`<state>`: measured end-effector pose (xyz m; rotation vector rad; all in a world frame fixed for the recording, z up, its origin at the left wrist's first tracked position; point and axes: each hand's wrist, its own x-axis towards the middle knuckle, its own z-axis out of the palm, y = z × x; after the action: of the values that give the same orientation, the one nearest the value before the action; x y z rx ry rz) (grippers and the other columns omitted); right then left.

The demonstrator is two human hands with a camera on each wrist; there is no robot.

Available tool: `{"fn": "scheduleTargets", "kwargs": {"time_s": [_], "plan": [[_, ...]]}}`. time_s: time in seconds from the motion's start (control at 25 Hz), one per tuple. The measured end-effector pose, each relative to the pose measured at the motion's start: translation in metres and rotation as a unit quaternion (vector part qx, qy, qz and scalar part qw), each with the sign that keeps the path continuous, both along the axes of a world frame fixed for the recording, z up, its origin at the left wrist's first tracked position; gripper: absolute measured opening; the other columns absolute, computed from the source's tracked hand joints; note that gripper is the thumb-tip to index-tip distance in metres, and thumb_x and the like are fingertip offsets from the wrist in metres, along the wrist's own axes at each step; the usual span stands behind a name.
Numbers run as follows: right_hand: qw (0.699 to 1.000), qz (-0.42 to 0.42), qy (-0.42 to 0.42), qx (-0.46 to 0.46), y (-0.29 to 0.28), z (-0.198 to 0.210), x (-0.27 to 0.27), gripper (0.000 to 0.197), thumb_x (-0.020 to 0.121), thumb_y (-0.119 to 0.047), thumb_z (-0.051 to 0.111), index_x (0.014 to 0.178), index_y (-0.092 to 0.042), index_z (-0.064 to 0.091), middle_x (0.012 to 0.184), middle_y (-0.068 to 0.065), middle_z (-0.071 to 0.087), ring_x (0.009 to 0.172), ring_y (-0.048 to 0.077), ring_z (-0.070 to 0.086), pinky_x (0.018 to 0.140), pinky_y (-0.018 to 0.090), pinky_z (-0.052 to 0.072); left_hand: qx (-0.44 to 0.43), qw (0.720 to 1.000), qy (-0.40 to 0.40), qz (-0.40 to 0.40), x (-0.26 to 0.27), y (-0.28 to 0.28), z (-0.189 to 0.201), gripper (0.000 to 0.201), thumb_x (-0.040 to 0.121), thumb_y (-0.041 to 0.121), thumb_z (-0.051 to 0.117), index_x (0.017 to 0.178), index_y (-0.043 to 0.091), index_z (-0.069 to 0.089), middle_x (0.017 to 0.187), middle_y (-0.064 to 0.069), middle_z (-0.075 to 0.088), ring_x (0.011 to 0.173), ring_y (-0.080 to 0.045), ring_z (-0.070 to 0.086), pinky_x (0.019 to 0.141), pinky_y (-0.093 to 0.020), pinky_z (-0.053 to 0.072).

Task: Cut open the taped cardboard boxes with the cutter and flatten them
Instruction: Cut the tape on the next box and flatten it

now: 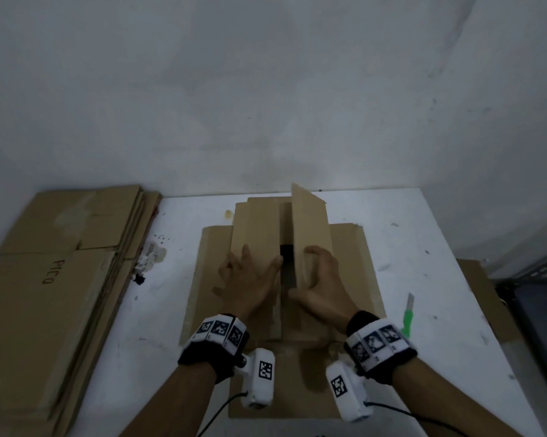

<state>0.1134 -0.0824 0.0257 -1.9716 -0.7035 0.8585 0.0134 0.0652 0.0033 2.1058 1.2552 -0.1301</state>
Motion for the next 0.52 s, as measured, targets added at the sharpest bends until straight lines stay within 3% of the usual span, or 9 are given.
{"fn": "scheduleTargets", "kwargs": {"time_s": [0.04, 0.08, 0.16, 0.24, 0.32, 0.4, 0.48, 0.52], "plan": [[0.995, -0.033, 0.069, 0.067, -0.009, 0.005, 0.007, 0.088, 0.062, -0.036, 0.072, 0.139, -0.04, 0.031, 0.147, -0.002, 0.033, 0.13, 0.027, 0.044, 0.099, 0.048, 0.049, -0.001, 1.0, 0.0, 0.001, -0.001, 0.001, 0.0, 0.11, 0.074, 0.093, 0.034, 0.157, 0.033, -0.005, 0.166, -0.01, -0.011, 0.151, -0.036, -0.006, 0.113, -0.072, 0.005], [0.984, -0.055, 0.127, 0.115, -0.02, 0.01, 0.014, 0.08, 0.064, -0.028, 0.068, 0.137, -0.041, 0.037, 0.141, -0.002, 0.043, 0.123, 0.025, 0.051, 0.09, 0.044, 0.053, -0.001, 1.0, 0.015, -0.005, -0.002, 0.001, 0.0, 0.118, 0.069, 0.094, 0.043, 0.157, 0.033, -0.009, 0.166, -0.011, -0.012, 0.151, -0.038, -0.003, 0.113, -0.073, 0.007], [0.956, -0.104, 0.221, 0.162, -0.045, 0.018, 0.029, 0.069, 0.065, -0.016, 0.059, 0.131, -0.035, 0.052, 0.131, -0.001, 0.059, 0.116, 0.026, 0.058, 0.085, 0.045, 0.051, 0.009, 0.997, 0.074, -0.03, -0.004, 0.0, -0.004, 0.136, 0.06, 0.087, 0.065, 0.153, 0.036, -0.019, 0.163, -0.012, -0.02, 0.15, -0.043, 0.004, 0.111, -0.074, 0.012], [0.927, -0.173, 0.281, 0.18, -0.067, 0.019, 0.04, 0.056, 0.067, -0.01, 0.056, 0.122, -0.017, 0.062, 0.115, 0.013, 0.069, 0.1, 0.033, 0.064, 0.085, 0.05, 0.051, 0.017, 0.994, 0.094, -0.05, -0.008, 0.001, -0.006, 0.138, 0.061, 0.076, 0.074, 0.152, 0.035, -0.021, 0.162, -0.013, -0.023, 0.149, -0.043, 0.006, 0.112, -0.073, 0.015], [0.925, -0.242, 0.255, 0.147, -0.083, 0.012, 0.049, 0.032, 0.081, -0.003, 0.054, 0.112, -0.006, 0.064, 0.108, 0.021, 0.071, 0.089, 0.036, 0.069, 0.084, 0.054, 0.056, -0.034, 0.998, 0.017, -0.05, -0.017, 0.006, 0.001, 0.131, 0.064, 0.07, 0.074, 0.156, 0.035, -0.012, 0.165, -0.011, -0.015, 0.151, -0.039, 0.009, 0.115, -0.065, 0.021], [0.939, -0.285, 0.179, 0.069, -0.093, -0.002, 0.056, 0.025, 0.092, -0.002, 0.057, 0.116, -0.01, 0.062, 0.106, 0.019, 0.073, 0.086, 0.034, 0.072, 0.082, 0.052, 0.058, -0.135, 0.981, -0.136, -0.007, -0.035, 0.016, 0.017, 0.11, 0.072, 0.058, 0.072, 0.159, 0.034, 0.007, 0.166, -0.005, 0.01, 0.147, -0.028, 0.028, 0.114, -0.05, 0.034], [0.96, -0.268, 0.077, -0.014, -0.097, -0.015, 0.06, 0.046, 0.091, -0.013, 0.069, 0.133, -0.019, 0.05, 0.118, 0.018, 0.067, 0.096, 0.03, 0.068, 0.087, 0.049, 0.056, -0.206, 0.94, -0.264, 0.057, -0.061, 0.032, 0.031, 0.07, 0.091, 0.037, 0.068, 0.152, 0.032, 0.034, 0.151, -0.001, 0.043, 0.122, -0.014, 0.054, 0.099, -0.036, 0.047], [0.968, -0.246, 0.013, -0.052, -0.098, -0.02, 0.06, 0.065, 0.087, -0.017, 0.074, 0.143, -0.023, 0.04, 0.128, 0.018, 0.058, 0.107, 0.032, 0.062, 0.093, 0.049, 0.052, -0.224, 0.926, -0.289, 0.096, -0.076, 0.044, 0.036, 0.055, 0.094, 0.029, 0.066, 0.145, 0.029, 0.046, 0.14, -0.001, 0.055, 0.113, -0.015, 0.061, 0.094, -0.037, 0.051]]}}
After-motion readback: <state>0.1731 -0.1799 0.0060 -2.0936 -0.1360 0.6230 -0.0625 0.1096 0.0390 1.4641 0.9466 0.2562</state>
